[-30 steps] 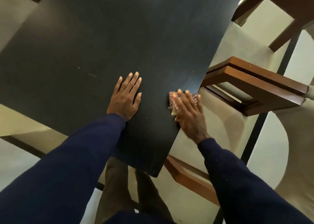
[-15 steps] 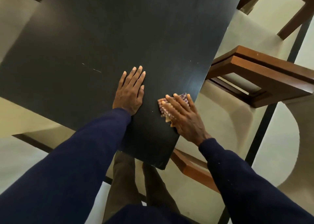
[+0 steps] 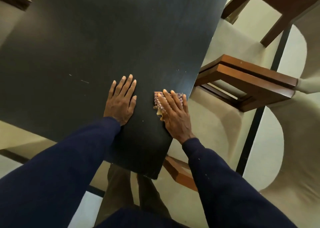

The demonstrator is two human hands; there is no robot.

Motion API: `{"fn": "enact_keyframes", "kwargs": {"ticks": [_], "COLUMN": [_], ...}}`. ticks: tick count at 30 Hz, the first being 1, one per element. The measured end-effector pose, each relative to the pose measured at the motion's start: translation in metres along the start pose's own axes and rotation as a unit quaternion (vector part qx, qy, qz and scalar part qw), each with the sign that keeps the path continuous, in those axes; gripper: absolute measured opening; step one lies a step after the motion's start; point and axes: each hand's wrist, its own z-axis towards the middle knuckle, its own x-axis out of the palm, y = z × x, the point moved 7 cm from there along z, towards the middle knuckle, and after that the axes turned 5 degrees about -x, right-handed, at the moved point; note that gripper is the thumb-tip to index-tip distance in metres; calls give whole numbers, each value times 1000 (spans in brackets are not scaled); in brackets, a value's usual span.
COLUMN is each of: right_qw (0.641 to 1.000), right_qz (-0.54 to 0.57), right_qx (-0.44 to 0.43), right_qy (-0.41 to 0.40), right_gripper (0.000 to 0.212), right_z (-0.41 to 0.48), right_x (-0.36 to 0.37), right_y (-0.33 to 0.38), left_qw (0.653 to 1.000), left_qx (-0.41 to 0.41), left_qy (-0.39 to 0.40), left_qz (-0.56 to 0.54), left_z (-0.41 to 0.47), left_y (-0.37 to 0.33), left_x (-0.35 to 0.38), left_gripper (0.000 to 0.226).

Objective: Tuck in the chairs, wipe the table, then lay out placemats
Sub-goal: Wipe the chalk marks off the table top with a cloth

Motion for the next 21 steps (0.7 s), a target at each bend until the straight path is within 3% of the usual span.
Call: {"fn": "enact_keyframes", "kwargs": {"ticks": [8, 10, 15, 17, 21], "right_qw": [974, 978, 999, 999, 994], "right_qz": [10, 3, 27, 28, 10], "right_qx": [220, 202, 21, 24, 109], "right_qy": [-49, -48, 0, -3, -23], "right_gripper": [63, 63, 64, 61, 65], "right_z": [69, 90, 59, 50, 101], "right_x": [-13, -11, -22, -29, -33], "right_y": [-100, -106, -89, -107, -136], "left_qw": [1000, 1000, 1000, 1000, 1000], "left_qx": [6, 3, 2, 5, 3], "left_qy": [9, 2, 7, 9, 7], "left_qz": [-4, 3, 7, 11, 16], "left_z": [99, 103, 105, 107, 109], "left_y": [-27, -27, -26, -28, -26], "left_x": [15, 19, 21, 22, 22], "left_gripper": [58, 57, 58, 58, 58]}}
